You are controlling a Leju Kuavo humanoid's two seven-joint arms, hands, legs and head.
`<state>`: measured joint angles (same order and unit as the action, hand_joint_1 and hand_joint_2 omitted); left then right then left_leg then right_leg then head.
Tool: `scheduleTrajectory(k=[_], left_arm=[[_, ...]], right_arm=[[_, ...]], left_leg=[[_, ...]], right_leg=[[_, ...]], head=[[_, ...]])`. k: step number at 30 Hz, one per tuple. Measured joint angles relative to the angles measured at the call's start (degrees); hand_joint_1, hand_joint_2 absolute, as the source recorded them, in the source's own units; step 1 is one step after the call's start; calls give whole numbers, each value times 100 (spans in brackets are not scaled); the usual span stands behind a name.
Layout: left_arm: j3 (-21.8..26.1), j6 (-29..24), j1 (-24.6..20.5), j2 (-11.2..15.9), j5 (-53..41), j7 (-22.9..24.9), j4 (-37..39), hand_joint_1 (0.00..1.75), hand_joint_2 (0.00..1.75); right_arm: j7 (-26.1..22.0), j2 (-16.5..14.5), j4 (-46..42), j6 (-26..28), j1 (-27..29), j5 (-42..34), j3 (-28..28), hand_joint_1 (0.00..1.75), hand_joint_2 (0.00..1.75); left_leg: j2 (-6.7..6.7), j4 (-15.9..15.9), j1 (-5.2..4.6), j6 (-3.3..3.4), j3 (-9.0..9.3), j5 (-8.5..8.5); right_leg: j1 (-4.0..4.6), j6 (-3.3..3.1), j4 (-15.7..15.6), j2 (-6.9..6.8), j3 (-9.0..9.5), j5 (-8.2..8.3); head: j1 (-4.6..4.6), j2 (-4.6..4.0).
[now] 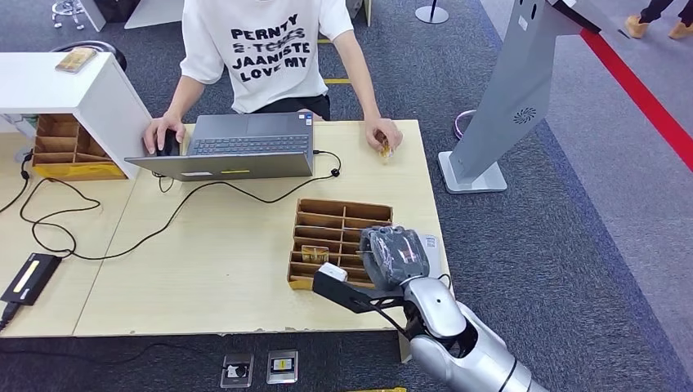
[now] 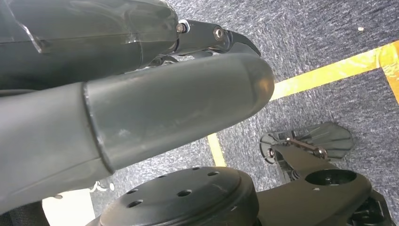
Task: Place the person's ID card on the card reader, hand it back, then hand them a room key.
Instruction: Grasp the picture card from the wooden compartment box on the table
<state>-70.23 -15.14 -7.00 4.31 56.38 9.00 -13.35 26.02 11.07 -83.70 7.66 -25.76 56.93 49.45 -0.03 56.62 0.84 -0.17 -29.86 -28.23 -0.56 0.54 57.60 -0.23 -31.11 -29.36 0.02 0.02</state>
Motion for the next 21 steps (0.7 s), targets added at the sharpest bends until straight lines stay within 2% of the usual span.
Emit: scheduleTrajectory(k=[21], left_arm=[[0, 4, -3, 2, -73, -14, 1, 0, 0]], right_arm=[[306, 385, -2016, 371, 72, 691, -736, 175, 175]], left_leg=[[1, 1, 0, 0, 2, 0]], right_leg=[[0, 1, 0, 2, 0, 1]], head=[[1, 0]])
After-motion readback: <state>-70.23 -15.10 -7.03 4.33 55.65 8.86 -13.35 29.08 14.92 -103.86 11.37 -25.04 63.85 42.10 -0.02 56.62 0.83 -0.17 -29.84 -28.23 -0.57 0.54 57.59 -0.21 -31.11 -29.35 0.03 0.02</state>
